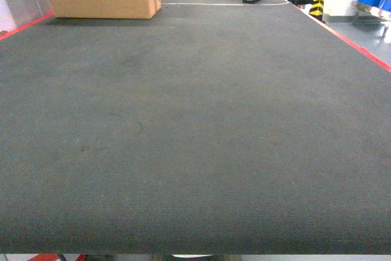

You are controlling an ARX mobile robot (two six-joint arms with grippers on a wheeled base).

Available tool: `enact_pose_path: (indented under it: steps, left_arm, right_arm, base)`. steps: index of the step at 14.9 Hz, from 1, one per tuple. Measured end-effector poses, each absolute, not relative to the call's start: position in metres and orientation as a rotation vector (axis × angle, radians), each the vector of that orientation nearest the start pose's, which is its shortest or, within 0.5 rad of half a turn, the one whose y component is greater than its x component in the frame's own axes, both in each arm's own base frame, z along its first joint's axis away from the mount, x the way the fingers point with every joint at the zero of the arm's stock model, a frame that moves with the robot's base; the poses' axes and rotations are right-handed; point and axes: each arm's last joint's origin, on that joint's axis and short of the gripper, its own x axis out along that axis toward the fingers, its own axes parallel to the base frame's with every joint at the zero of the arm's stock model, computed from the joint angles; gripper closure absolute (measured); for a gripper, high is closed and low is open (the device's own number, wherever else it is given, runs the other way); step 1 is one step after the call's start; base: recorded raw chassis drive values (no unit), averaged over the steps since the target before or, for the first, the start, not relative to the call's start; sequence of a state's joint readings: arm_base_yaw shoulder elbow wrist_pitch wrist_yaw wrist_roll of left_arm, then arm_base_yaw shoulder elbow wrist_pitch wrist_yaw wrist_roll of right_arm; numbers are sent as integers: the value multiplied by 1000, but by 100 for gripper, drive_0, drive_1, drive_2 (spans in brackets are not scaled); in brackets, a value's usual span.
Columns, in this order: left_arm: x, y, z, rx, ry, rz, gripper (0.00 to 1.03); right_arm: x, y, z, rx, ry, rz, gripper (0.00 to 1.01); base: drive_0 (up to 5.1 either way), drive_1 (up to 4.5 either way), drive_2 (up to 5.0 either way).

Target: Sort blue parts and orange caps into right shelf containers

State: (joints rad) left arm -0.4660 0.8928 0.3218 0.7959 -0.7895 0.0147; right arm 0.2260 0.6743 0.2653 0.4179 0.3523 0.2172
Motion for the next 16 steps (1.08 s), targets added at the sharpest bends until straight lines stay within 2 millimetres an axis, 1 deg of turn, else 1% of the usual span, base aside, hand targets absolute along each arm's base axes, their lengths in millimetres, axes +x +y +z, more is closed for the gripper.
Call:
enact_pose_path:
  steps: [1, 2, 3, 6, 8, 9, 10, 14, 16]
  left_arm:
    - [167, -63, 247, -109, -167, 301, 60]
    - [169, -60, 244, -46, -86, 231, 60]
    - [165, -52, 238, -6, -26, 128, 60]
    - [148, -32, 216, 5, 1, 12, 60]
    - [141, -25, 203, 8, 17, -2, 60]
    - [138, -21, 199, 7, 13, 3, 60]
    - [135, -17, 196, 6, 8, 11, 60]
    - [130, -13, 190, 5, 7, 2, 60]
    - [125, -8, 184, 5, 14, -15, 60]
  right_arm:
    - [142, 24, 244, 243, -121, -109, 55]
    - [143, 23, 241, 211, -76, -96, 55]
    - [141, 20, 233, 124, 5, -43, 55]
    - [131, 13, 214, 31, 1, 0, 55]
    - [127, 7, 204, 21, 4, 11, 55]
    - [125, 1, 198, 17, 12, -2, 55]
    - [123, -1, 194, 15, 14, -22, 55]
    - [120, 0, 191, 10, 1, -1, 55]
    - [116, 0, 183, 10, 12, 0, 55]
  base:
    - [0, 0, 0]
    - [0, 0, 0]
    - [0, 0, 0]
    - [0, 0, 0]
    - [0, 0, 0]
    - [0, 0, 0]
    - [0, 0, 0]
    - [0, 0, 0]
    - [0, 0, 0]
